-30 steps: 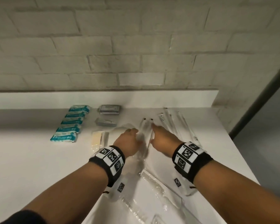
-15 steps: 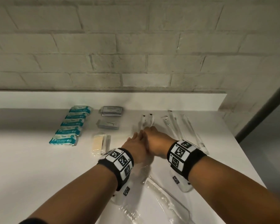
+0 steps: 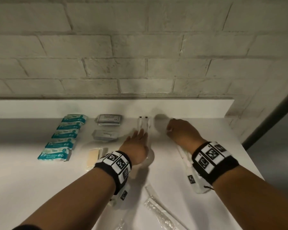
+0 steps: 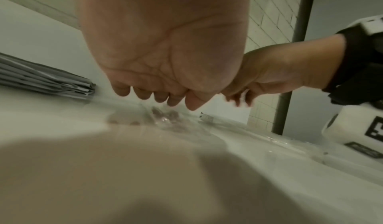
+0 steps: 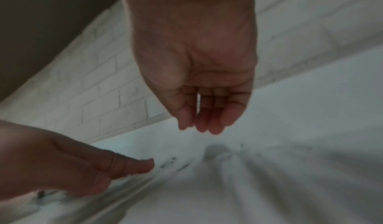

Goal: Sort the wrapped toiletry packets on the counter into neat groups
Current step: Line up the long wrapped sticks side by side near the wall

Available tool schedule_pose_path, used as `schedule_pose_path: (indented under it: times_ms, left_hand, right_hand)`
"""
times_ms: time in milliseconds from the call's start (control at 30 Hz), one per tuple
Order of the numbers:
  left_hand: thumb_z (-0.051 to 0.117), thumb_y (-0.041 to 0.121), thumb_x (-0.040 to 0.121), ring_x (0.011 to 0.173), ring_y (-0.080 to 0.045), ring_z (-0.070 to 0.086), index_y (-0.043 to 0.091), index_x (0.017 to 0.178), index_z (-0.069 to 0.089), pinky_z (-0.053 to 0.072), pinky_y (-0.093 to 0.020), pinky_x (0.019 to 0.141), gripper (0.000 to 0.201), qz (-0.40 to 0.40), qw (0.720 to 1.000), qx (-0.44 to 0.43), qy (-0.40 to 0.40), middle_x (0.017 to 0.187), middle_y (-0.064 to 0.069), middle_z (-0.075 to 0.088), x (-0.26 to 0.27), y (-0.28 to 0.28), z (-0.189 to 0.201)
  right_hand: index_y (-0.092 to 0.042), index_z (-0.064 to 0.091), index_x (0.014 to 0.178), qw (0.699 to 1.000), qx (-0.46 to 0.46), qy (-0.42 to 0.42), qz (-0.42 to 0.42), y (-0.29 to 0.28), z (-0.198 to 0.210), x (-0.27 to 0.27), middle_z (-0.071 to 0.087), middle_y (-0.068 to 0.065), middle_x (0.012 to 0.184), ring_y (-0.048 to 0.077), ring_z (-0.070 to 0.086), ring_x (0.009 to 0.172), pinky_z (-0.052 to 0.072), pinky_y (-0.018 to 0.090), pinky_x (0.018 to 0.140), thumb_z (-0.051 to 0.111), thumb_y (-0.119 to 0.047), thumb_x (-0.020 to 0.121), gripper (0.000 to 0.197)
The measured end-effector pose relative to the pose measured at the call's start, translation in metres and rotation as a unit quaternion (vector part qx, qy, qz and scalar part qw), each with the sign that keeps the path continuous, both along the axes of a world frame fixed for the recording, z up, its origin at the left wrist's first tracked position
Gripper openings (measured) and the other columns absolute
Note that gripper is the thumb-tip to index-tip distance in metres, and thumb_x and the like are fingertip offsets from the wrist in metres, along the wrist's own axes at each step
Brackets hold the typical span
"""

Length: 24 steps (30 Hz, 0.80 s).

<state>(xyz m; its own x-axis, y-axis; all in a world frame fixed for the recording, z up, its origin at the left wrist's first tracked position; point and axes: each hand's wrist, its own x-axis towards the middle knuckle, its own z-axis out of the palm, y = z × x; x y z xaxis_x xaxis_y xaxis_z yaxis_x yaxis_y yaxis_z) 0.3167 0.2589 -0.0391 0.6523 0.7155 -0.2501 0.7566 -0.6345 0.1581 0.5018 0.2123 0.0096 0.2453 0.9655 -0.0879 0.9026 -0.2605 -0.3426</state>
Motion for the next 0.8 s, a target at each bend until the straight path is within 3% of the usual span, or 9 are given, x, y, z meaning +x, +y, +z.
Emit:
schedule_pose_path:
  times_ms: [67, 167, 267, 400, 467, 533, 600, 667, 800]
  left_hand:
    - [0.028, 0.029, 0.101, 0.149, -0.028, 0.003, 0.011, 0.153, 0.007, 0.011, -0.046, 0.119, 0.059, -0.015, 1.0, -0.005, -0.005, 0.162, -0.008, -0.001, 0.002, -0.001, -0.001]
    - [0.025, 0.038, 0.102, 0.149, -0.028, 0.002, 0.012, 0.154, 0.007, 0.009, -0.047, 0.118, 0.06, -0.028, 0.999, -0.018, 0.026, 0.162, -0.007, -0.002, 0.004, -0.003, -0.003]
    - [0.022, 0.043, 0.102, 0.149, -0.028, 0.001, 0.012, 0.153, 0.005, 0.008, -0.048, 0.118, 0.063, -0.025, 0.999, -0.018, 0.037, 0.162, -0.008, -0.003, 0.007, -0.003, -0.003]
    - [0.023, 0.043, 0.102, 0.149, -0.028, -0.001, 0.011, 0.153, 0.004, 0.007, -0.047, 0.118, 0.064, -0.02, 0.999, -0.023, 0.039, 0.162, -0.008, -0.005, 0.009, -0.006, -0.002]
    - [0.023, 0.042, 0.101, 0.149, -0.028, -0.001, 0.01, 0.153, 0.004, 0.008, -0.047, 0.118, 0.064, -0.018, 0.999, -0.023, 0.037, 0.162, -0.009, -0.005, 0.009, -0.006, -0.002]
    - [0.023, 0.04, 0.102, 0.149, -0.028, -0.002, 0.01, 0.153, 0.004, 0.007, -0.047, 0.118, 0.063, -0.016, 0.999, -0.027, 0.036, 0.162, -0.009, -0.005, 0.009, -0.007, -0.002]
    - [0.023, 0.041, 0.102, 0.149, -0.027, -0.002, 0.01, 0.153, 0.003, 0.006, -0.046, 0.118, 0.063, -0.012, 0.999, -0.033, 0.034, 0.162, -0.009, -0.005, 0.009, -0.007, -0.002]
    - [0.024, 0.042, 0.102, 0.149, -0.027, -0.002, 0.01, 0.153, 0.004, 0.006, -0.046, 0.118, 0.064, -0.01, 0.999, -0.034, 0.03, 0.162, -0.008, -0.004, 0.01, -0.006, -0.002]
    - [0.025, 0.043, 0.101, 0.149, -0.028, 0.001, 0.009, 0.153, 0.006, 0.007, -0.047, 0.118, 0.065, -0.01, 0.999, -0.038, 0.013, 0.162, -0.01, -0.001, 0.011, -0.005, -0.003]
  right_hand:
    - [-0.016, 0.059, 0.111, 0.995, -0.066, -0.06, -0.035, -0.013, 0.003, 0.009, 0.063, 0.005, 0.112, 0.026, 0.06, 0.106, 0.048, 0.032, 0.082, 0.067, -0.035, 0.08, 0.038]
    - [-0.012, 0.049, 0.124, 0.98, -0.182, -0.064, -0.053, -0.027, -0.009, 0.011, 0.06, 0.003, 0.118, 0.025, 0.057, 0.113, 0.05, 0.035, 0.087, 0.076, -0.042, 0.074, 0.064]
    - [-0.009, 0.053, 0.122, 0.973, -0.21, -0.064, -0.065, -0.028, -0.018, 0.01, 0.062, 0.005, 0.119, 0.024, 0.059, 0.11, 0.047, 0.032, 0.089, 0.074, -0.035, 0.079, 0.055]
    - [-0.009, 0.048, 0.132, 0.982, -0.167, -0.062, -0.055, -0.024, -0.007, 0.007, 0.056, 0.006, 0.13, 0.025, 0.052, 0.122, 0.042, 0.033, 0.101, 0.053, -0.003, 0.087, 0.046]
    - [-0.003, 0.051, 0.129, 0.985, -0.157, 0.002, -0.07, -0.019, -0.003, 0.01, 0.063, 0.016, 0.118, 0.031, 0.062, 0.109, 0.053, 0.036, 0.089, 0.049, 0.003, 0.084, 0.046]
    - [0.0, 0.049, 0.131, 0.985, -0.157, 0.0, -0.066, -0.018, -0.001, 0.01, 0.059, 0.021, 0.123, 0.035, 0.06, 0.111, 0.052, 0.036, 0.088, 0.047, 0.0, 0.089, 0.042]
    - [-0.004, 0.046, 0.136, 0.986, -0.146, -0.03, -0.068, -0.019, -0.005, 0.009, 0.051, 0.016, 0.137, 0.031, 0.048, 0.128, 0.04, 0.035, 0.104, 0.049, -0.005, 0.091, 0.045]
    - [-0.01, 0.049, 0.135, 0.989, -0.125, -0.067, -0.033, -0.02, -0.009, 0.002, 0.05, 0.008, 0.139, 0.025, 0.044, 0.131, 0.031, 0.033, 0.112, 0.046, -0.005, 0.09, 0.045]
    - [-0.006, 0.051, 0.133, 0.986, -0.144, -0.062, 0.054, -0.016, -0.019, -0.019, 0.054, 0.013, 0.134, 0.029, 0.053, 0.121, 0.041, 0.033, 0.103, 0.039, -0.009, 0.097, 0.037]
